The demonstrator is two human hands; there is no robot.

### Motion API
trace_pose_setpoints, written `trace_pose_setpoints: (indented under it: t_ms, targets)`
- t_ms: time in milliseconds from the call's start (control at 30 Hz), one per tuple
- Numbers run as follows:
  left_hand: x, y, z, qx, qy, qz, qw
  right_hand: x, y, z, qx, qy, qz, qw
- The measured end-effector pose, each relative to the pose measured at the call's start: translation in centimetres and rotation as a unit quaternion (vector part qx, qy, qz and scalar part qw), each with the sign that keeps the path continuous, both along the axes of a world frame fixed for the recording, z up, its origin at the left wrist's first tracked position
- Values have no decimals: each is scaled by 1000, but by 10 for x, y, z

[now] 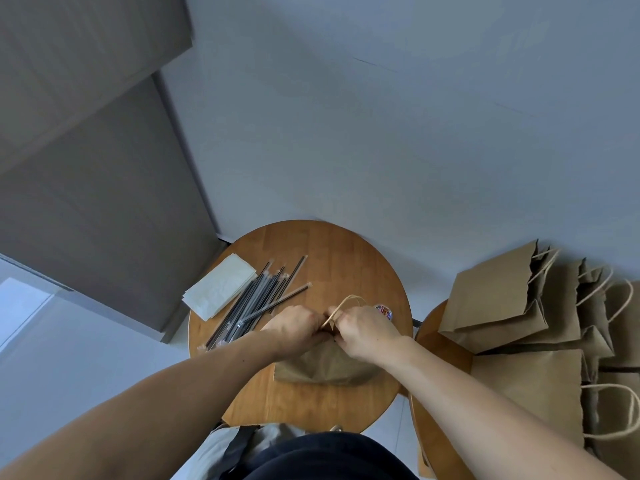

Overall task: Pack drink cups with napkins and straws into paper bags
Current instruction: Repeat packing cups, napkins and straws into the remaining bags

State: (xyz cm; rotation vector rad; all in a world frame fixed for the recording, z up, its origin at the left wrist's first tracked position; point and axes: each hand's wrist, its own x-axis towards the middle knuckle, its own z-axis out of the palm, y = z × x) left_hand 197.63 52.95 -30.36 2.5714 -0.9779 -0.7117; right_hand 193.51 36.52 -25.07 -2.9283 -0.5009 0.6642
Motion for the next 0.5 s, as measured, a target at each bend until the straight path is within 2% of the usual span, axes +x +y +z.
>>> trace_pose_setpoints:
  t_ms: [233,367,433,500]
  targets:
    - [-9,4,-7,-44,-22,21,999,-10,2,-4,-15,-17,5,1000]
    - [-8,5,-2,-38,-26,33,998,-14,2,-6,0,-39,-10,999]
    - [-4,5,4,-19,-35,37,999,-18,0,-8,38,-57,-28,997]
    - [-2,7,10,-18,-24,44,999,-27,-3,-7,117,-89,-54,988]
